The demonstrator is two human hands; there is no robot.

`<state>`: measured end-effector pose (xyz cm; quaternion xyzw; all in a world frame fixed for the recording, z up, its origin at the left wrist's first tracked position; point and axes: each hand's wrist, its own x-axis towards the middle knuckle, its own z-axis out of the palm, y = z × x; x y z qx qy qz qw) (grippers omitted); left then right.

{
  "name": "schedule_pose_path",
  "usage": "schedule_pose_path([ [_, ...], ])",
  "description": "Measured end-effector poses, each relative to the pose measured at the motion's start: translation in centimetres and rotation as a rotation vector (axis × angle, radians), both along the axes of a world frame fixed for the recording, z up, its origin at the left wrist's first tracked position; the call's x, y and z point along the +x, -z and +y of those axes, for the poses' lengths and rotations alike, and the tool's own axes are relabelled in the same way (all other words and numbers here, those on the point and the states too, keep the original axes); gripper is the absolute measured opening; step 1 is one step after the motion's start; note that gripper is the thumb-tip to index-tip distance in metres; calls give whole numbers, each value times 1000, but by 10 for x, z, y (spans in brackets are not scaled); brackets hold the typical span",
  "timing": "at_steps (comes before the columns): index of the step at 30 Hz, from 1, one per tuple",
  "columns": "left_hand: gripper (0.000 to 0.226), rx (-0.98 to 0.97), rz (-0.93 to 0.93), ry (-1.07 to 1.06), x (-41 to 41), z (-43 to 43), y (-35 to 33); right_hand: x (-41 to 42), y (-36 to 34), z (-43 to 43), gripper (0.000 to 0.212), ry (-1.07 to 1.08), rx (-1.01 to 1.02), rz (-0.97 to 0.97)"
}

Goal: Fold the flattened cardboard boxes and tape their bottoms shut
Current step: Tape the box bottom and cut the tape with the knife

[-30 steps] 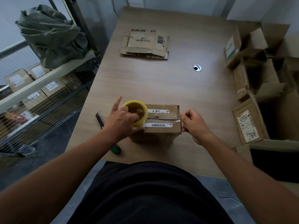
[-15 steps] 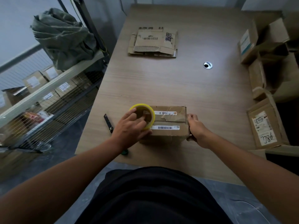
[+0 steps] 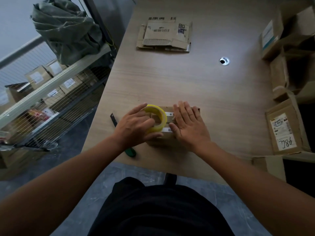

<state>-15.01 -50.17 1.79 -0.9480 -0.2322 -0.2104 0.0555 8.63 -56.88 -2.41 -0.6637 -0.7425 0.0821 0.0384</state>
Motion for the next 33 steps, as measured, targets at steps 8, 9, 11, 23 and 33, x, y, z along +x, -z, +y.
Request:
schedule_pose_path([
  [8,38,-443,136,-176,-16,27,-69,2,-8,1,64,80,-105,121],
  [9,38,-463,163,-206,-23,31,-72,1,-9,1,64,88,-112,127],
  [11,39,-499,245,-271,-33,35,-71,-1,-12,2,65,109,-105,150],
  [23,55,-692,353,-367,-47,69,-8,-9,-4,10,67,140,-22,-62],
  [33,79,-859,253,-201,-48,96,15,-59,-25,-8,56,221,466,184],
])
